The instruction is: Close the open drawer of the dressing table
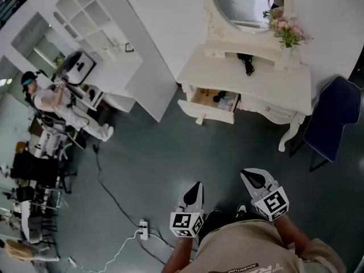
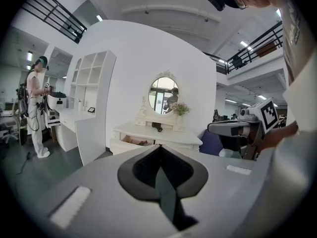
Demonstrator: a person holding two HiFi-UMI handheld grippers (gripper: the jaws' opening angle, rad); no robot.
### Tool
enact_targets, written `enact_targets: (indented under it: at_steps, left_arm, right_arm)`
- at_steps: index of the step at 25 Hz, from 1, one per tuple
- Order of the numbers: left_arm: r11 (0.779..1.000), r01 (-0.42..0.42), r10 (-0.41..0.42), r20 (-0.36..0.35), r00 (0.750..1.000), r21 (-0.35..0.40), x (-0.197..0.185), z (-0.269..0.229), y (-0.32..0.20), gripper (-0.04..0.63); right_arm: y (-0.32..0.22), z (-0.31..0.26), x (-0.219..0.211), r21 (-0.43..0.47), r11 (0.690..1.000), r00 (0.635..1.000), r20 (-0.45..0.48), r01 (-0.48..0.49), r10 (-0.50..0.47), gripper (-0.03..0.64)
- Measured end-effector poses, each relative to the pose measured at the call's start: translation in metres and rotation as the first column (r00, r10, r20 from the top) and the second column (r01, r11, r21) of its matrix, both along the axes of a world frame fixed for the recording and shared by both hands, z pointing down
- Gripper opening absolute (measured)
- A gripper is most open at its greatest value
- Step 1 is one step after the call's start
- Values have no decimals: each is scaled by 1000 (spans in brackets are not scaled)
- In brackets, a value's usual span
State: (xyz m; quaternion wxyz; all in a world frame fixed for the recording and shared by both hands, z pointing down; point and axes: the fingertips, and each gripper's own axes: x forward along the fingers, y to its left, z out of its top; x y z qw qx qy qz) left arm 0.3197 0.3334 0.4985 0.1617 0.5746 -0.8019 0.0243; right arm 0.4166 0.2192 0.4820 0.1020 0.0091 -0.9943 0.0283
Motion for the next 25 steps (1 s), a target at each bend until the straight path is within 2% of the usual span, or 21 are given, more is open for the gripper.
enact_targets:
  at_steps: [8,16,20,25]
  left_arm:
    - [1000,12,-12,23,1000,-2,12,0,-15,17]
    - [999,39,-39,-4,999,-38,10,8,-6,17]
    - [996,63,-65,-37,997,-56,-6,24,0,17]
    - [998,58,-59,-39,997,-25,-49,42,-10,17]
  right_arm:
    - [-17,1,-1,2,1000,999,39,26,-26,2]
    - [-10,23,-11,-29,995,996,-18,90,-91,2]
    - [-11,36,-26,-36,993,992,-53,113,-115,2]
    - [-22,45,-68,-21,994,990,-94,105,-106,2]
